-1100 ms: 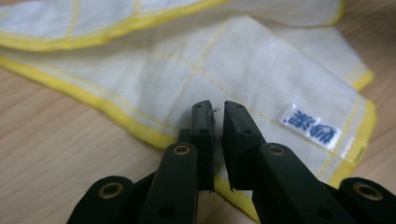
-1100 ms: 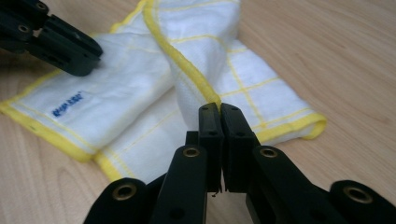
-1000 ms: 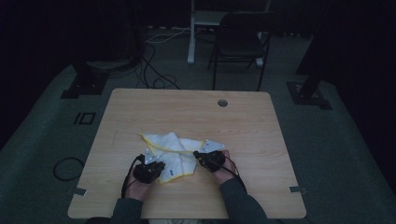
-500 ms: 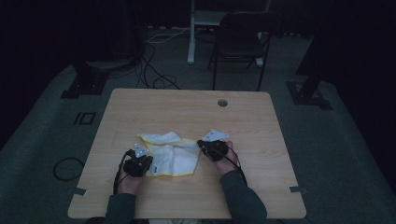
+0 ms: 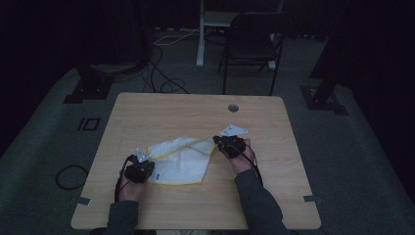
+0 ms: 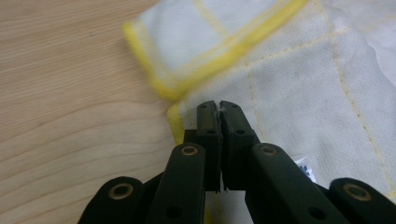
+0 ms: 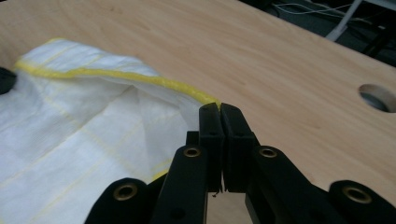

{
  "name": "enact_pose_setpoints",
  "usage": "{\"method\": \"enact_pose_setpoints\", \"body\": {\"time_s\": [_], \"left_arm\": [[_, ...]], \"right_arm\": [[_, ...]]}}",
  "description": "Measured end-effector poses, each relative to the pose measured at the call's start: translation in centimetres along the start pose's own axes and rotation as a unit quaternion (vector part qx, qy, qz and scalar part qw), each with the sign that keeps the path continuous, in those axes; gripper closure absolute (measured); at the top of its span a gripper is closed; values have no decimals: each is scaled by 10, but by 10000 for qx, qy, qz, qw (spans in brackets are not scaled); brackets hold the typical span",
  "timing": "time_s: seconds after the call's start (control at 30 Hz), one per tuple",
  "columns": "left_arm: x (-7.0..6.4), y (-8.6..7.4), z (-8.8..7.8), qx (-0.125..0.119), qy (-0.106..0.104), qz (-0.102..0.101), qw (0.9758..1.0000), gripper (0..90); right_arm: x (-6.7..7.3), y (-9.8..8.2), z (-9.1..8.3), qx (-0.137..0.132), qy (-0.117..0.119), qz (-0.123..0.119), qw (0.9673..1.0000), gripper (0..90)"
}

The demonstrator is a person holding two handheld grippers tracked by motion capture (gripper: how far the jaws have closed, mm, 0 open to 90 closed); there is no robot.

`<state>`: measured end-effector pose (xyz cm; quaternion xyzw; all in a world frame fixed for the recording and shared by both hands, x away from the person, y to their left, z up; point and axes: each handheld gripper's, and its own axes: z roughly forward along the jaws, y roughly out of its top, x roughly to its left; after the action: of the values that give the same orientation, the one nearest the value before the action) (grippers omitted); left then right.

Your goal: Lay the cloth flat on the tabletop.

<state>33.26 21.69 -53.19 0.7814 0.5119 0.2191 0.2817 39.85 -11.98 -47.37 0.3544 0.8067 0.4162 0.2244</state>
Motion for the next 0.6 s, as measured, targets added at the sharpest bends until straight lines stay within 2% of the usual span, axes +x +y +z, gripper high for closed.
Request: {"method": "enact_pose_setpoints", "body": {"time_s": [0.27,0.6], "left_arm": [[20,1,2,65,363,-48,9993,885],[36,9,10,90,700,46,9975,886]], "right_arm": [[-15,13,-1,-17,-218,83,9997,887],[-28,12,2,128,-364,168,9991,888]]}}
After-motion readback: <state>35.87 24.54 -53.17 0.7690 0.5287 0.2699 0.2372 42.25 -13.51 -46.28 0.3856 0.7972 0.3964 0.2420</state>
